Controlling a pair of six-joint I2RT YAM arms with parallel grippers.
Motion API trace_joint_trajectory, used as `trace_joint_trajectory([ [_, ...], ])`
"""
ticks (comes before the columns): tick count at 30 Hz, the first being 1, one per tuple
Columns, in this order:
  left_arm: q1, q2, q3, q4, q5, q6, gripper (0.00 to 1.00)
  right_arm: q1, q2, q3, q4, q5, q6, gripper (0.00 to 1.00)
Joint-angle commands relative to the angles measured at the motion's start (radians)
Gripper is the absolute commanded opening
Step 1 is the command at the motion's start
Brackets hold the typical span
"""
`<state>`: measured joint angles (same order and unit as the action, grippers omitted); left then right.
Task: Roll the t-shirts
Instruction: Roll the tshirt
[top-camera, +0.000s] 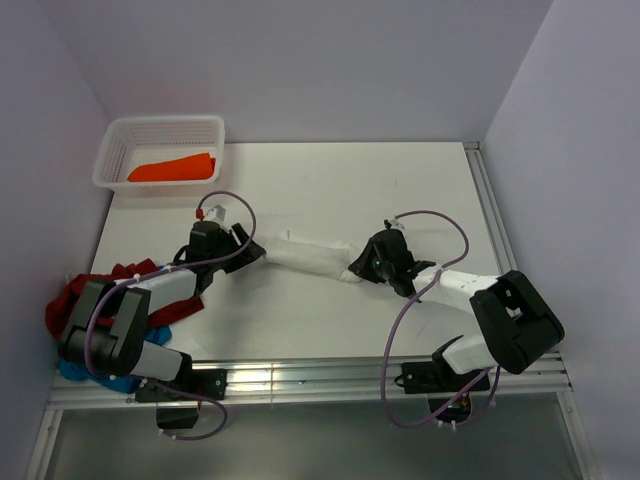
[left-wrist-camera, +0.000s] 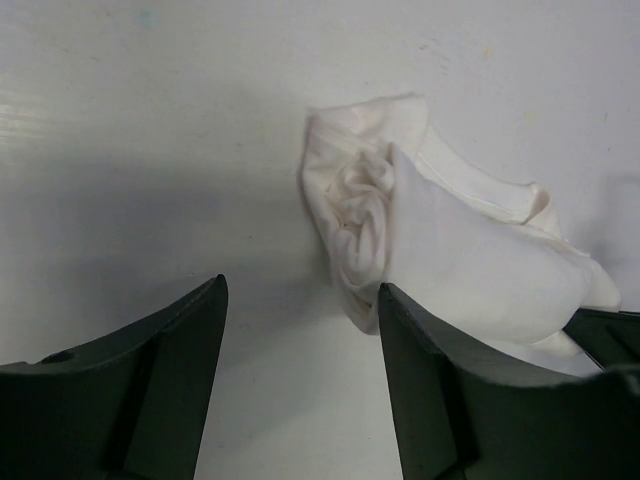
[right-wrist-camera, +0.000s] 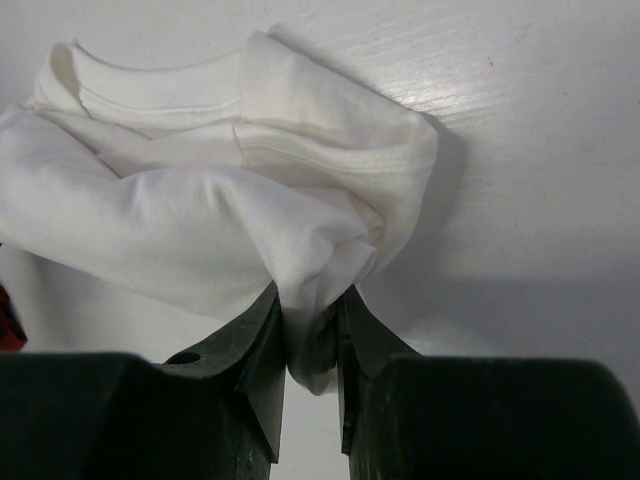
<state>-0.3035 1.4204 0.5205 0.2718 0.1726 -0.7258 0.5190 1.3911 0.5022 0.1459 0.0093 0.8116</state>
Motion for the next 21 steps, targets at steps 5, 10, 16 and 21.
trace_joint_trajectory([
  [5, 0.066, 0.101, -0.014, 0.15, 0.185, -0.024, 0.67, -0.007, 0.054, -0.008, -0.137, 0.077, -0.063, 0.0],
  [10, 0.072, 0.161, 0.003, 0.211, 0.24, -0.05, 0.68, -0.005, 0.049, -0.011, -0.135, 0.063, -0.068, 0.0],
  [16, 0.072, 0.196, 0.029, 0.216, 0.234, -0.04, 0.69, -0.007, 0.049, -0.01, -0.135, 0.052, -0.072, 0.0],
  [21, 0.072, 0.279, 0.076, 0.219, 0.211, -0.037, 0.64, -0.005, 0.052, -0.011, -0.129, 0.049, -0.075, 0.0],
])
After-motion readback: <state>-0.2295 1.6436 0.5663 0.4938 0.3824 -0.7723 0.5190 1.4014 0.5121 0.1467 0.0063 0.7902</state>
